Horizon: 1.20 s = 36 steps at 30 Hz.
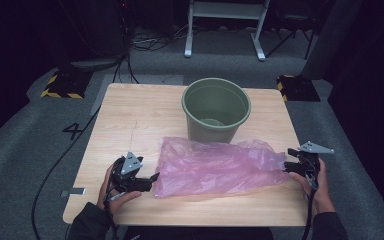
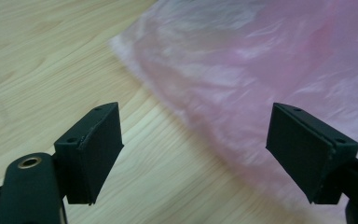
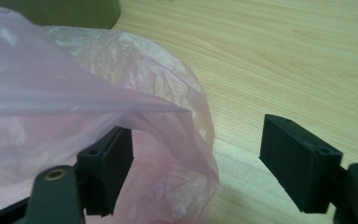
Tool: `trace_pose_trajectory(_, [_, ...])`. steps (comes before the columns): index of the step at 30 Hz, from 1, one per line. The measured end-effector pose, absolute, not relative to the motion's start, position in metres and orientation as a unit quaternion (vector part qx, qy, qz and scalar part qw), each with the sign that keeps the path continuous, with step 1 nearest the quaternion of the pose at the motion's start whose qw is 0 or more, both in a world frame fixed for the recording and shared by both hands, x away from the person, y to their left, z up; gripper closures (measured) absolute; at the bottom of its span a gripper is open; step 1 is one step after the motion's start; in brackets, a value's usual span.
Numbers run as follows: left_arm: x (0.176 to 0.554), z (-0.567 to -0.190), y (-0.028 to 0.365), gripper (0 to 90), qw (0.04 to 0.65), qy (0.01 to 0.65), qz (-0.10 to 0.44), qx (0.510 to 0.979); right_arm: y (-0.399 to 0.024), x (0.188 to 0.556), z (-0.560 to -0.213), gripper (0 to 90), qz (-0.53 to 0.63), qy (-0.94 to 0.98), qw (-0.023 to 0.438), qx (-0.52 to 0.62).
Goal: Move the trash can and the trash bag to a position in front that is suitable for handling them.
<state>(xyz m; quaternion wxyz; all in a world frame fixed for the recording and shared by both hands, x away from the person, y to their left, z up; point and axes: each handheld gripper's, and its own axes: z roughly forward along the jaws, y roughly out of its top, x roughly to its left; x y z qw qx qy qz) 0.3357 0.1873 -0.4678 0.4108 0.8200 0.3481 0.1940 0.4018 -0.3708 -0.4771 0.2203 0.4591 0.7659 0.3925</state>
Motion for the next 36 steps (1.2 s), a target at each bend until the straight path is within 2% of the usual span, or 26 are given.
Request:
trace_pose_trajectory(6, [0.344, -0.48, 0.166, 20.7, 0.395, 0.323, 0.157, 0.845, -0.37, 0.393, -0.473, 22.1, 0.334, 0.806, 0.238, 0.426])
trace_pose_trajectory(14, [0.344, -0.495, 0.152, 22.4, 0.362, 0.306, 0.144, 0.869, -0.383, 0.384, -0.47, 20.3, 0.349, 0.803, 0.237, 0.422])
trace_pose_trajectory(18, [0.344, -0.499, 0.149, 22.1, 0.356, 0.305, 0.141, 0.872, -0.386, 0.378, -0.463, 19.9, 0.34, 0.805, 0.255, 0.413])
trace_pose_trajectory(22, [0.345, -0.501, 0.15, 21.7, 0.359, 0.309, 0.135, 0.87, -0.391, 0.375, -0.458, 20.5, 0.361, 0.794, 0.252, 0.419])
trace_pose_trajectory(28, [0.345, -0.503, 0.152, 21.4, 0.368, 0.312, 0.13, 0.866, -0.396, 0.363, -0.441, 22.4, 0.401, 0.768, 0.277, 0.416])
trace_pose_trajectory(36, [0.345, -0.503, 0.152, 21.3, 0.369, 0.313, 0.131, 0.865, -0.378, 0.355, -0.425, 24.5, 0.422, 0.764, 0.288, 0.394])
